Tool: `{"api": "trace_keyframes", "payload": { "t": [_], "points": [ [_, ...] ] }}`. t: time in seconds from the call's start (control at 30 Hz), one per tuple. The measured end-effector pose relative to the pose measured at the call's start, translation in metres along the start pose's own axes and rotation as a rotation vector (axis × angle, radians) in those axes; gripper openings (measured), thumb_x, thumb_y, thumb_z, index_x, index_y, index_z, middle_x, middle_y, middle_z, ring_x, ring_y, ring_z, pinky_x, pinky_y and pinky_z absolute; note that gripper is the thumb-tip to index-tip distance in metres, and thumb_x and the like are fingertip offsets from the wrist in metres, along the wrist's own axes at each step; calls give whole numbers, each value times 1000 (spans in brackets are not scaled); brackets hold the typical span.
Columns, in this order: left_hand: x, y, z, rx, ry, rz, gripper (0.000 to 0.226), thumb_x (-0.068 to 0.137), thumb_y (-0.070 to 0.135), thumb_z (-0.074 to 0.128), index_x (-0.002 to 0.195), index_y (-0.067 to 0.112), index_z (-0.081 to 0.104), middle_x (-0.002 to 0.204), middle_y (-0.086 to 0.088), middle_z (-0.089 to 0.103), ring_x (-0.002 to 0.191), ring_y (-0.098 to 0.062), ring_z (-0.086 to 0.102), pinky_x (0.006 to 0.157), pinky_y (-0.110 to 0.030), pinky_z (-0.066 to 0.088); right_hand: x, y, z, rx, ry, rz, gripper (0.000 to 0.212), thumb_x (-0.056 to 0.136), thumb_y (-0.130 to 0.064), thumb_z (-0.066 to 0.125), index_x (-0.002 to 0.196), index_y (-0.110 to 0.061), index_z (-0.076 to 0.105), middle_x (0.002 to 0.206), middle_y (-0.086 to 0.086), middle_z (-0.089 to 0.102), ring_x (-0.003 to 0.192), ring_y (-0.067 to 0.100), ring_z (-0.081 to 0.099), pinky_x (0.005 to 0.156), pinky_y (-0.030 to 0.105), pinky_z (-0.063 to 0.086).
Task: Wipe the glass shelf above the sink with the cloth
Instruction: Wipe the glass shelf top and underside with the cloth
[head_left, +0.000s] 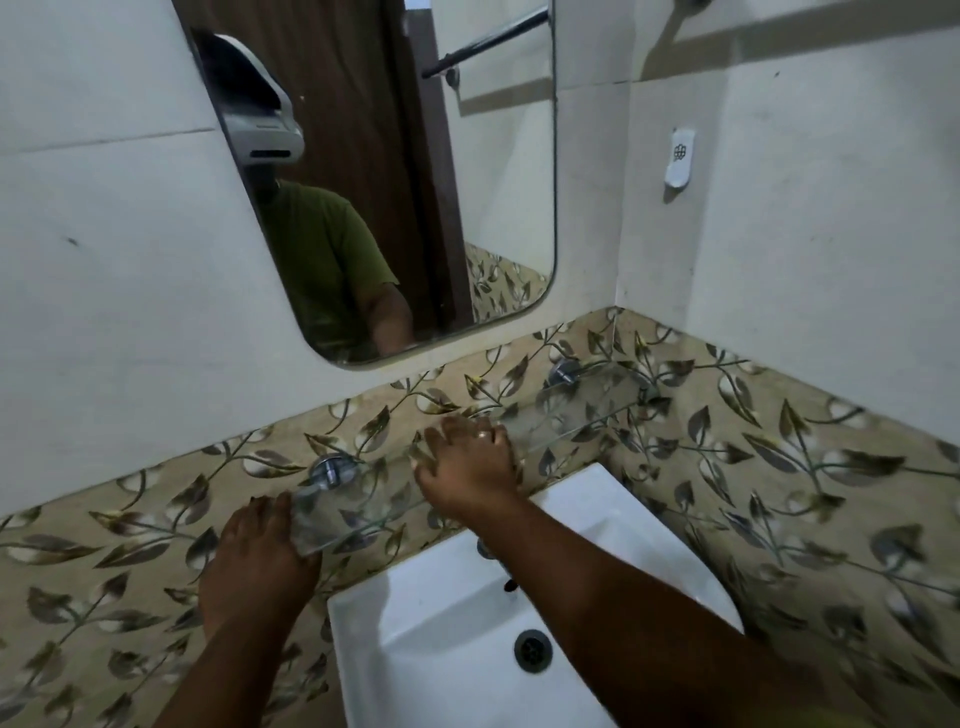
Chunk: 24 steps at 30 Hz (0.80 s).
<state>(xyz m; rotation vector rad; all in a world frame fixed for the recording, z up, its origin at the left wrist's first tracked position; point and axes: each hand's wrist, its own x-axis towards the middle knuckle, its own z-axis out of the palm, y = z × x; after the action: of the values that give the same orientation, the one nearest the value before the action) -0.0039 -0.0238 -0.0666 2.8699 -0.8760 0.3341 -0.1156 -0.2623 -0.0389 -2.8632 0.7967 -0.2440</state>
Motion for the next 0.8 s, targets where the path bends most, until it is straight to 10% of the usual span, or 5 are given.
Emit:
{"api": "trace_keyframes", "payload": {
  "t": [0.8],
  "points": [
    [3,3,-12,7,-79,29,73,68,44,46,124,0,63,115,-30,64,104,-51,63,83,-59,55,-23,62,-6,-17,-9,-81,74,100,-70,11,163,-31,16,173,-2,7,159,27,-1,125,46,-4]
  ]
}}
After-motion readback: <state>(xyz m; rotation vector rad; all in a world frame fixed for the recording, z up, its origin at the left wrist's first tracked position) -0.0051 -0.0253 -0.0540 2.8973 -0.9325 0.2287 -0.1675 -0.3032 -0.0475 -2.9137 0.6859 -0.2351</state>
